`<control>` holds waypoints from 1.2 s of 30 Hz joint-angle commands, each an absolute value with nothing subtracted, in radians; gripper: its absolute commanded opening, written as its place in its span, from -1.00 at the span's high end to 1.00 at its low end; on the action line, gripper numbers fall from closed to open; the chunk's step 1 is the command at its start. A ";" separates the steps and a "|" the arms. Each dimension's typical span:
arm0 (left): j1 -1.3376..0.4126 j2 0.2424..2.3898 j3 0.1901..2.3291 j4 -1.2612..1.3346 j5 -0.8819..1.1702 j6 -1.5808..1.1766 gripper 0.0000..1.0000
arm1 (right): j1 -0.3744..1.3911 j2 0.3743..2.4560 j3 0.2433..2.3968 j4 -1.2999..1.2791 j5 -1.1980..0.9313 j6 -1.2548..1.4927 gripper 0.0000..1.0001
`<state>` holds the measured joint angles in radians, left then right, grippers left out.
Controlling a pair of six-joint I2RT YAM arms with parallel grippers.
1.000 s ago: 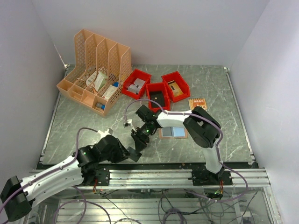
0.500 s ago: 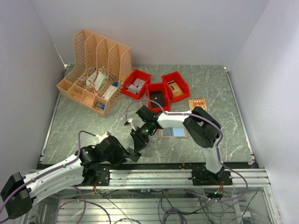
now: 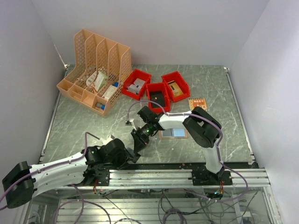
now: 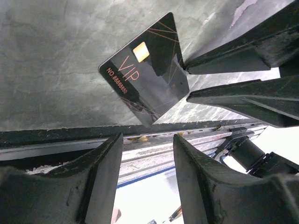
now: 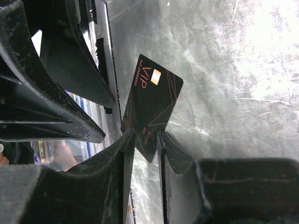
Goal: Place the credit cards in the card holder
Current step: Pick up the credit card from the center of the board.
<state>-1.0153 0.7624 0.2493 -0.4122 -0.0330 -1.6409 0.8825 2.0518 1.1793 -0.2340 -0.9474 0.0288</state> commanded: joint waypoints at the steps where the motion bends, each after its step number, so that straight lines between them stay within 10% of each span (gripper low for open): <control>1: -1.042 0.783 0.254 -0.387 -0.051 -1.698 -0.18 | 0.883 2.046 1.158 -0.218 -0.942 0.053 0.46; 36: -1.120 0.862 0.233 -0.317 -0.151 -1.822 -0.15 | 0.871 2.025 1.088 -0.128 -0.985 0.165 0.53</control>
<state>-1.1110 0.8658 0.2535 -0.3439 -0.1276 -1.7958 0.8715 2.0434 1.1038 -0.1265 -0.9890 0.1635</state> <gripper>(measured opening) 0.577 0.240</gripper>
